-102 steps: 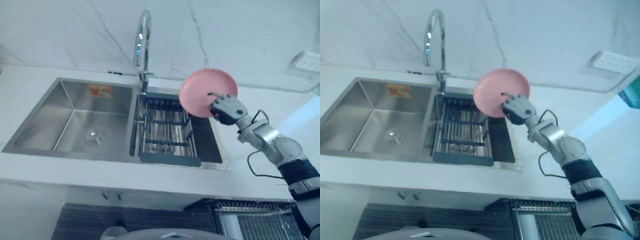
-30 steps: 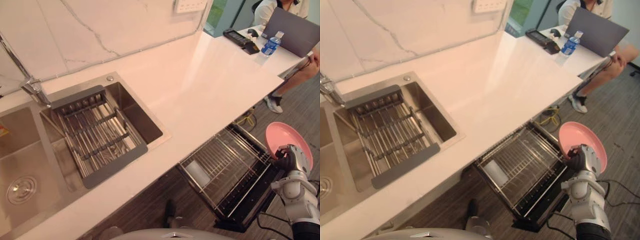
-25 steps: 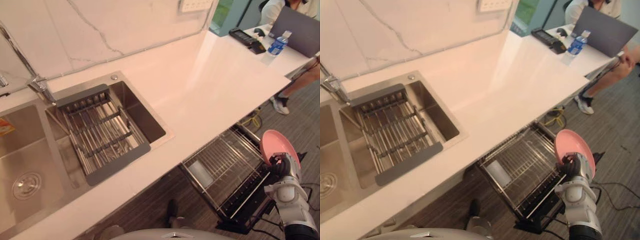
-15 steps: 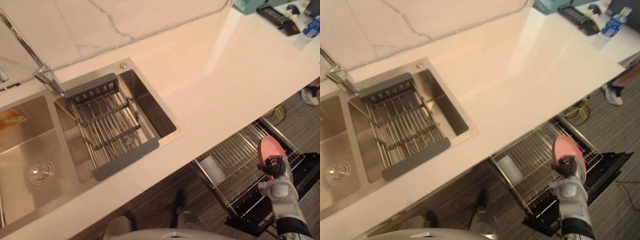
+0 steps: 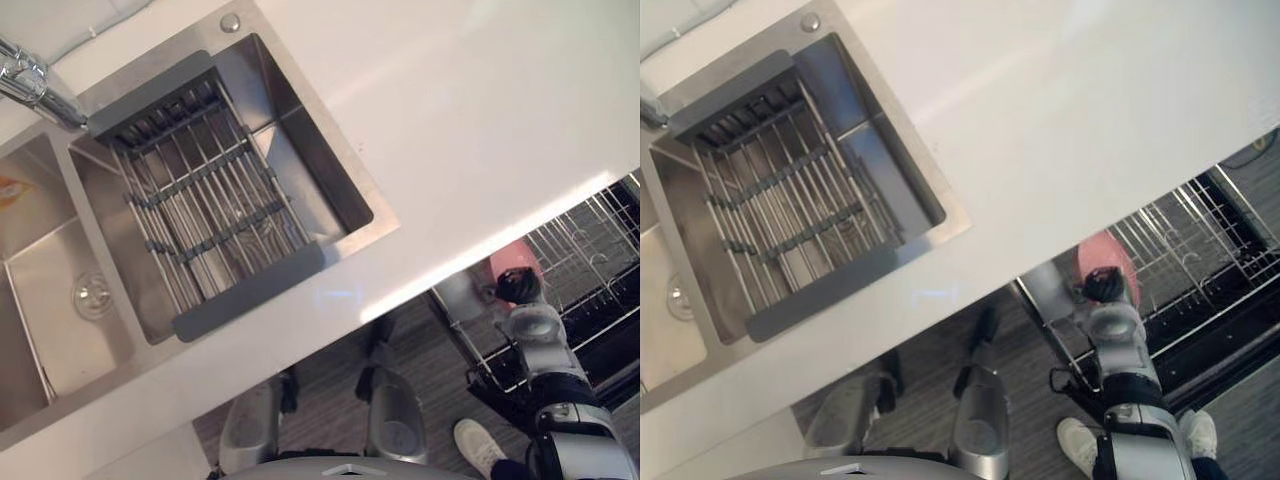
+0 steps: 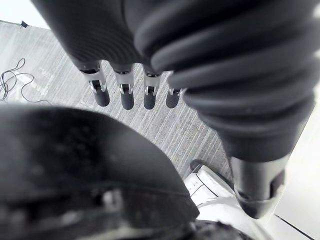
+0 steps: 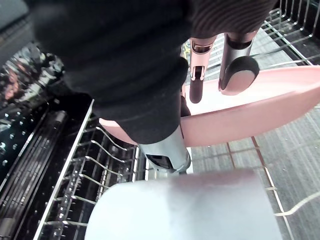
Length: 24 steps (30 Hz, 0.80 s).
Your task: Walk over to the sink, pick up the cup, carry it to the dishwasher, place the cup inside the dishwasher, then close the dishwasher door
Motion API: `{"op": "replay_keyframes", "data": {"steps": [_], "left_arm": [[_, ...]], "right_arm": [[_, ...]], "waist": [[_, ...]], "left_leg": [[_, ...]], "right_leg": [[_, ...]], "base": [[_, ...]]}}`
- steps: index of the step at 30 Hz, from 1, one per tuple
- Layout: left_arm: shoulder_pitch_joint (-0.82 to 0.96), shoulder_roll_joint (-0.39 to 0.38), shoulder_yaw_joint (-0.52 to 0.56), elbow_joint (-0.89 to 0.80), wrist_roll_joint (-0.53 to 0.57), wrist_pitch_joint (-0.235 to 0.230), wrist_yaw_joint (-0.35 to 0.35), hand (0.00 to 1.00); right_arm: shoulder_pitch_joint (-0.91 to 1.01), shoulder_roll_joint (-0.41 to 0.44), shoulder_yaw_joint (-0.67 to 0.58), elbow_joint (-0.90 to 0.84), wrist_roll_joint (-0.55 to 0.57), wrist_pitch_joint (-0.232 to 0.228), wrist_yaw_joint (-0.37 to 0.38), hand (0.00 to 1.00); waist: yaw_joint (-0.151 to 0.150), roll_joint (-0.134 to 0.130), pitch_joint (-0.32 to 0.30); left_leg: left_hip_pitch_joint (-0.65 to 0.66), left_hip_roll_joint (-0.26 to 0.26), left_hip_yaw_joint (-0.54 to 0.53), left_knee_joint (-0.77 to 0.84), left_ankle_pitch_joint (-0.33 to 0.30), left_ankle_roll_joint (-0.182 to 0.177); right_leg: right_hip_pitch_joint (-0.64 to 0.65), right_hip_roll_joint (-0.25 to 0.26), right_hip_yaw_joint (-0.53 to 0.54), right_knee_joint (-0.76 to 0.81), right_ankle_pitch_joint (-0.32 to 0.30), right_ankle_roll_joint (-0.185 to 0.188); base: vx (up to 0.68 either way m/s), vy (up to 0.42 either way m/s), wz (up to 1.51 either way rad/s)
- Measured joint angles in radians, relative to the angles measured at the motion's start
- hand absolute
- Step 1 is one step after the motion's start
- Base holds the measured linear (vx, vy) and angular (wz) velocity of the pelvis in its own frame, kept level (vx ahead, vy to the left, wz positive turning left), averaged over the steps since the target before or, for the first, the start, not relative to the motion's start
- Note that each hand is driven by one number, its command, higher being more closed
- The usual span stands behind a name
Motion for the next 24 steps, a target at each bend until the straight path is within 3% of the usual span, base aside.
{"op": "replay_keyframes", "data": {"steps": [3, 4, 6, 12, 15, 17, 21, 24], "left_arm": [[-0.014, 0.0, 0.0, 0.006, 0.006, 0.0, -0.009, 0.0], [-0.02, 0.001, 0.0, 0.006, 0.006, 0.0, -0.018, 0.0], [-0.026, 0.003, 0.0, 0.008, 0.029, 0.02, -0.051, 0.0], [-0.027, 0.003, 0.007, 0.029, 0.084, 0.047, -0.061, 0.0], [-0.037, 0.004, 0.03, 0.029, 0.169, 0.046, -0.063, 0.0], [-0.048, 0.003, 0.051, 0.03, 0.253, 0.05, -0.093, 0.0], [-0.052, 0.004, 0.069, 0.04, 0.326, 0.061, -0.135, 0.0], [-0.051, 0.009, 0.085, 0.076, 0.378, 0.084, -0.165, 0.0]], "right_arm": [[-0.008, -0.003, -0.004, 0.043, 0.0, -0.006, -0.003, 1.0], [-0.023, -0.011, -0.01, 0.081, 0.001, -0.006, -0.006, 0.0], [-0.051, -0.012, -0.08, 0.187, 0.062, 0.018, -0.127, 0.0], [-0.045, -0.046, -0.191, 0.233, 0.15, 0.014, -0.291, 0.0], [-0.043, -0.044, -0.208, 0.23, 0.237, 0.002, -0.296, 0.0], [-0.043, -0.028, -0.208, 0.208, 0.306, -0.034, -0.294, 0.0], [-0.044, -0.019, -0.207, 0.079, 0.315, -0.092, -0.282, 0.0], [-0.046, -0.019, -0.204, -0.068, 0.317, -0.118, -0.209, 0.0]], "waist": [[-0.002, -0.001, 0.004], [-0.002, 0.004, 0.007], [0.0, 0.016, 0.013], [-0.017, 0.022, 0.017], [-0.022, 0.021, 0.017], [-0.015, 0.013, 0.016], [-0.019, -0.003, 0.007], [-0.028, -0.022, -0.042]], "left_leg": [[0.001, -0.008, -0.001, -0.026, 0.018, 0.0], [-0.002, -0.01, -0.003, -0.031, 0.024, 0.0], [-0.005, -0.015, -0.006, -0.05, 0.036, 0.001], [0.01, -0.014, 0.001, -0.071, 0.046, -0.005], [0.034, -0.009, 0.01, -0.078, 0.047, -0.006], [0.076, -0.002, 0.035, -0.08, 0.041, -0.012], [0.118, 0.008, 0.067, -0.074, 0.026, -0.016], [0.128, 0.038, 0.114, -0.032, -0.008, -0.024]], "right_leg": [[-0.01, -0.005, 0.0, 0.0, 0.002, -0.002], [-0.014, -0.008, -0.002, 0.0, 0.003, -0.002], [-0.023, -0.012, -0.004, 0.0, 0.002, -0.002], [-0.023, -0.009, 0.003, 0.0, 0.001, -0.003], [-0.007, -0.005, 0.01, 0.0, 0.001, -0.003], [0.02, 0.003, 0.031, 0.0, 0.0, -0.003], [0.044, 0.015, 0.058, -0.004, -0.016, -0.006], [0.046, 0.034, 0.082, -0.007, -0.025, -0.003]], "base": [[-0.02, 0.015, 0.03], [-0.04, 0.021, 0.08], [-0.04, 0.018, 0.07], [0.0, 0.0, -0.03], [0.01, -0.002, -0.1], [0.01, 0.001, -0.28], [-0.01, 0.0, -0.31], [0.0, -0.013, -0.37]]}}
